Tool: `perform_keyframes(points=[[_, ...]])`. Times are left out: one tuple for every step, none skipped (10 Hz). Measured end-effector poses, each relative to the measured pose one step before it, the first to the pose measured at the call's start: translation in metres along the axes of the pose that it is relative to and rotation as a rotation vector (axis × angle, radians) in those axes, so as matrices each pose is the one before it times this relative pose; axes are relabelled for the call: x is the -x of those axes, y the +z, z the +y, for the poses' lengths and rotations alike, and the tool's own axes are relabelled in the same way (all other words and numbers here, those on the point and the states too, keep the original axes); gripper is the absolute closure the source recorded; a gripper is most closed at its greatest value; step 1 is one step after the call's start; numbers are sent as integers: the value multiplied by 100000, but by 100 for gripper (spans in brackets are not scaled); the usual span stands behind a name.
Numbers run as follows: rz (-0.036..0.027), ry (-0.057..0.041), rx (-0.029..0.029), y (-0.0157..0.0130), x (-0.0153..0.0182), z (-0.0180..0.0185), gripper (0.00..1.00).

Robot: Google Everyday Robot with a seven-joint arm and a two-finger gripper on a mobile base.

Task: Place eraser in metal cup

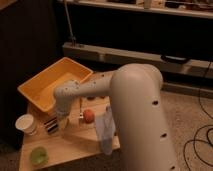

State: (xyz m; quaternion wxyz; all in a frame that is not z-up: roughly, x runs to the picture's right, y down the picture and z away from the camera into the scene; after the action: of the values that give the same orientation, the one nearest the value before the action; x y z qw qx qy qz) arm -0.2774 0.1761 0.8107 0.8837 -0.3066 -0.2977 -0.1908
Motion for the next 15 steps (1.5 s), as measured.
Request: perform_keyframes(points=[[-190, -558, 272, 663, -156, -190, 38], [-494, -698, 444, 766, 98, -216, 38], [-505, -207, 397, 646, -35, -197, 38], [-344, 439, 623, 653, -218, -161, 41], [-122, 241, 437, 309, -82, -143, 48], [-168, -76, 719, 410, 63, -197, 58], [-305, 174, 590, 301, 3, -116, 70], [-589, 993, -123, 44, -137, -34, 79], [-1182, 1362, -692, -157, -245, 124, 88], [-832, 1617, -1266, -876, -626, 314, 97], [-1059, 2073, -1915, -1876, -541, 451, 100], [-167, 2129, -1477, -1936, -793, 643, 100], [129, 1966, -1277, -1851, -844, 671, 100], [291, 3250, -1878, -3145, -1547, 1080, 100], [98, 2370, -868, -1997, -1227, 834, 100]])
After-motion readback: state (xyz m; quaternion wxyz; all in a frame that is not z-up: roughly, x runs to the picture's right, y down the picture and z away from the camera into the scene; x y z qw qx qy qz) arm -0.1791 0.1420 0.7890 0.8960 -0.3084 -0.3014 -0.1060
